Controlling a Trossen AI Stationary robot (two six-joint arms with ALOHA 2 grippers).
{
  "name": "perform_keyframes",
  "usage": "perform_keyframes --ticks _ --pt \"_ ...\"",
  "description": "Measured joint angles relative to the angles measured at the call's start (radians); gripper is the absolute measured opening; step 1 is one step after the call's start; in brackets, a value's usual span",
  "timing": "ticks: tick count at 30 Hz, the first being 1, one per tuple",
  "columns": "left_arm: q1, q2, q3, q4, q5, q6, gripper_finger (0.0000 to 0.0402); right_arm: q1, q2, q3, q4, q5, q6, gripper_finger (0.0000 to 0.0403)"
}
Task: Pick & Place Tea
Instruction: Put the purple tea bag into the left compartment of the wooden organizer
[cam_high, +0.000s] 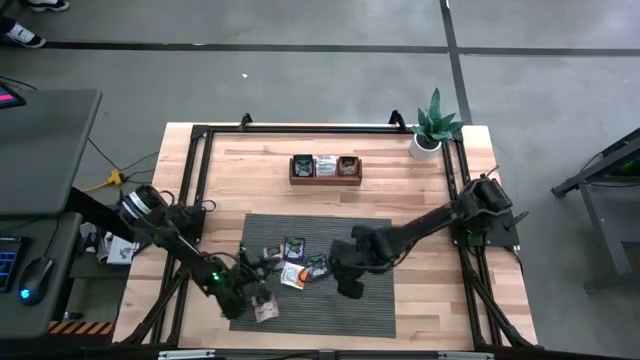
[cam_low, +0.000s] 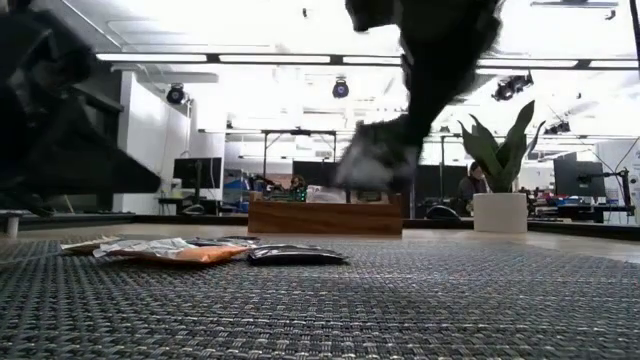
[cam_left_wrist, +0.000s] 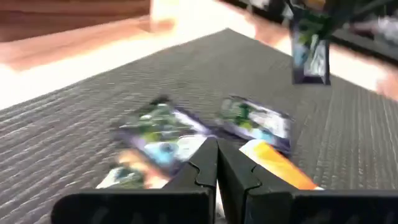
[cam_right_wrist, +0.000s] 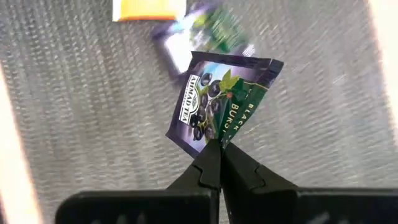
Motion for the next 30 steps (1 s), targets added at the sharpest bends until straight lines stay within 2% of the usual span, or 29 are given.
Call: perform_keyframes --ticks 4,9,17,22,26,30 --pt "-0.066 -0.044 -0.072 -0.004 -0.095 -0.110 0.0001 -0.063 0.000 0.085 -0.131 0.061 -0.184 0.0000" --pt "-0.107 -0.044 -0.089 -0.006 -0.146 -0.155 0.0001 -0.153 0.000 0.125 -0.170 0.094 -0.403 0.0000" --pt "-0.106 -0.044 -0.089 -0.007 -0.145 -0.156 0.0001 -0.264 0.000 0.126 -0.177 0.094 -0.680 0.0000" --pt "-0.106 -0.044 -0.089 -0.007 -0.147 -0.172 0.0001 -0.303 0.000 0.126 -0.171 0.159 -0.927 0.0000" --pt "-0.105 -0.044 -0.089 -0.007 -0.149 -0.172 0.0001 -0.352 0.000 0.126 -0.121 0.202 -1.113 0.0000" --pt "-0.105 -0.044 -0.088 -0.007 -0.149 -0.173 0.0001 -0.426 0.000 0.126 -0.027 0.230 -1.206 0.0000"
